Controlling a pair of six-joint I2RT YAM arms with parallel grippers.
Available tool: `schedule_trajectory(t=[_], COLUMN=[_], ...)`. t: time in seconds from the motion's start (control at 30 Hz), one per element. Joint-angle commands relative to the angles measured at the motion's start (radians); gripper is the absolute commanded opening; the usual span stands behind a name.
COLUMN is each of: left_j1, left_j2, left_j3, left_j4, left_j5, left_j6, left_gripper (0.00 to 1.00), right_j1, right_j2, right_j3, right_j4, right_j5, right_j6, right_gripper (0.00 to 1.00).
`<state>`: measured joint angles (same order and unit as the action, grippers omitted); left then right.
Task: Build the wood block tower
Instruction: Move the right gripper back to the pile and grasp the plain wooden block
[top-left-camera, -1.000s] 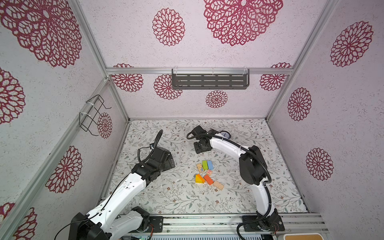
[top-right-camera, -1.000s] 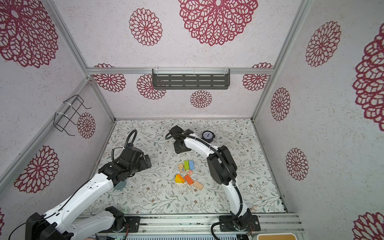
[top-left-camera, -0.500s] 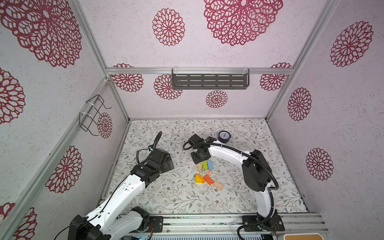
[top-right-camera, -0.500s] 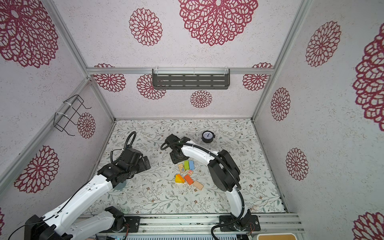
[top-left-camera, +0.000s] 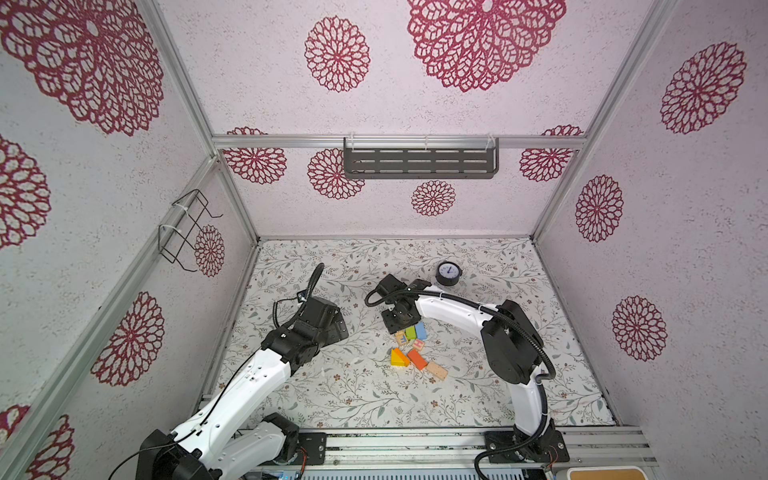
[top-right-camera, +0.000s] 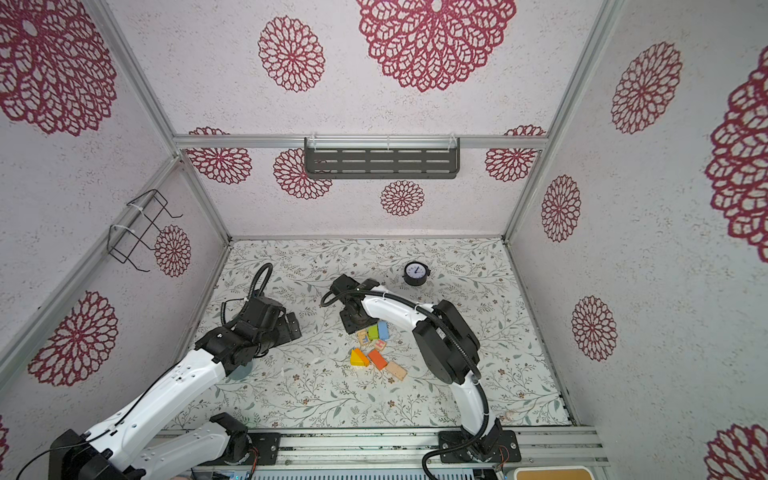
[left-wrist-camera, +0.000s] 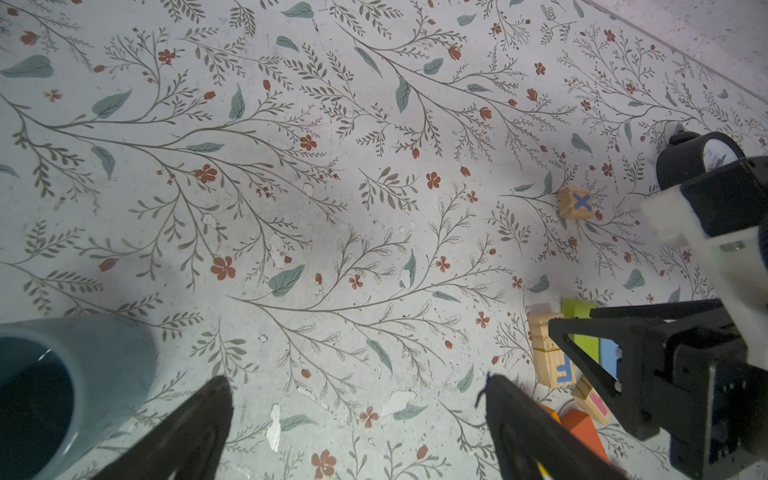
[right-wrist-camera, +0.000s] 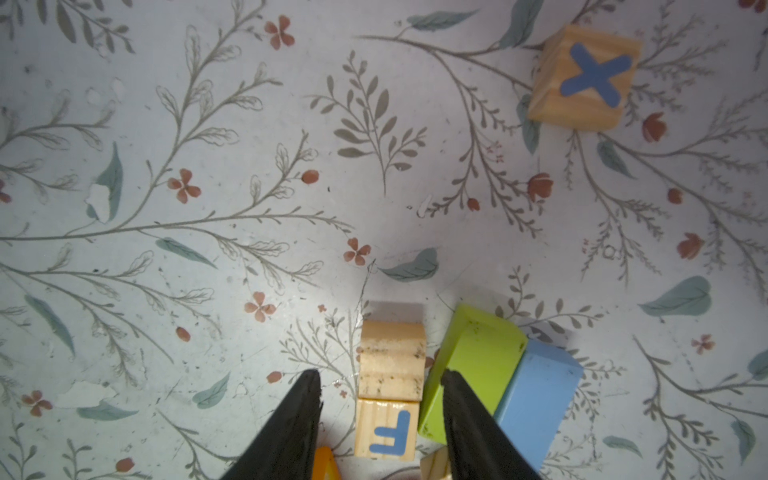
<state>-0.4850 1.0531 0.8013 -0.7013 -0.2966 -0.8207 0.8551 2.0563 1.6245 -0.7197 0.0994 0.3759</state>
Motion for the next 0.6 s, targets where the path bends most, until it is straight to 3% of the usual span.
schedule_trajectory(t=[0.0,0.57], left_j1=[0.003,0.0], left_j2=[0.005,0.014], left_j3=[0.001,-0.007], left_j4=[-0.004,0.004], left_j5=[-0.001,0.013], left_j6=[-0.009,-0.012], left_gripper=[0.97,0.97], right_j1=[0.007,0.007], right_j2=[0.003,0.047], right_j3=[-0.005,-0.008], right_j4=[0.002,0.014], right_j5=[-0.001,0.007], right_j6=[0.005,0.02], right_gripper=[0.51,0.53])
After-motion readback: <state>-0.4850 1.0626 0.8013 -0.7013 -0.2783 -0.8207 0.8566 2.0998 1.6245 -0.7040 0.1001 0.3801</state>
